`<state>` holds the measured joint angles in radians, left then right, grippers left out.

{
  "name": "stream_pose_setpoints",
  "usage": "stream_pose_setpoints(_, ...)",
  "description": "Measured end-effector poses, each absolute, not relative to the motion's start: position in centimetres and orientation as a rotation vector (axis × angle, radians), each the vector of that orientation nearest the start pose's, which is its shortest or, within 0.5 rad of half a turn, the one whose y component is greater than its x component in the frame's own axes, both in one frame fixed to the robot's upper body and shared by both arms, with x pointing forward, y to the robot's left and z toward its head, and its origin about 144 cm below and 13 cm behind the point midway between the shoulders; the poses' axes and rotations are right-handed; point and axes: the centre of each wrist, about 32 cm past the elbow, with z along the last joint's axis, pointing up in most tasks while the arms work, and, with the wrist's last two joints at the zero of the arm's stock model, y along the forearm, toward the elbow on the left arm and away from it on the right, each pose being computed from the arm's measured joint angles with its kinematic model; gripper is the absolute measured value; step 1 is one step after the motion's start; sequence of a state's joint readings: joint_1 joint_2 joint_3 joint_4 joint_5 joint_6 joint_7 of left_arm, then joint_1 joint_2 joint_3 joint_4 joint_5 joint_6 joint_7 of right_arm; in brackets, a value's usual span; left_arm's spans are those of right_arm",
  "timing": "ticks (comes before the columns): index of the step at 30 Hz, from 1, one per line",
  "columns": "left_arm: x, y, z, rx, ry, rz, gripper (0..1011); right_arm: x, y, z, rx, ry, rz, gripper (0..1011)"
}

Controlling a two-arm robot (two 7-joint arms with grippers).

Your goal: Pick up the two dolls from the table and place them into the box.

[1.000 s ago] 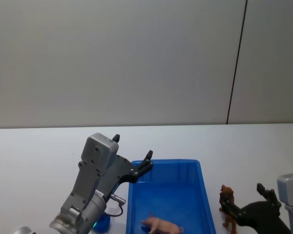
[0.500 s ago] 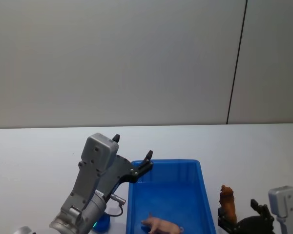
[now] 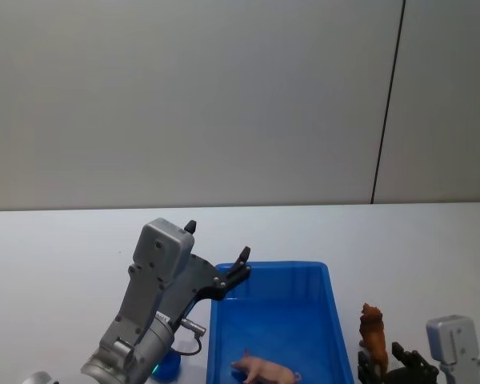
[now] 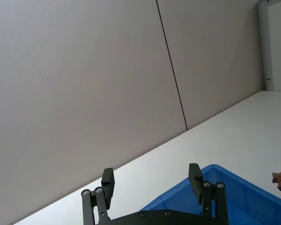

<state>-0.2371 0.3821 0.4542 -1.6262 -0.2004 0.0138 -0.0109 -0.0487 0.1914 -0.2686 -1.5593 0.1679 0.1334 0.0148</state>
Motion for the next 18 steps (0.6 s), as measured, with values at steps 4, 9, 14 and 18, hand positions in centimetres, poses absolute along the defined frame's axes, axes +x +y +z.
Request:
stream_pose_setpoints(4,49.20,19.84,120.44,0.061,-0.268,1.124,1001,43.17,-19.82,111.02,-0.211,0.164,-1.294,534)
stream_pose_setpoints(9,49.20,19.84,120.44,0.061,-0.268,1.124,1001,43.18,-19.70,110.98,-0.213,0.176,-1.309,349)
stream_pose_setpoints(14,49.20,19.84,120.44,0.061,-0.268,1.124,1001,43.17,-19.67,111.12,-0.204,0.174,-1.320,281)
stream_pose_setpoints(18,49.20,19.84,120.44,0.061,-0.267,1.124,1001,43.17,-19.67,111.55,-0.174,0.153,-1.323,281)
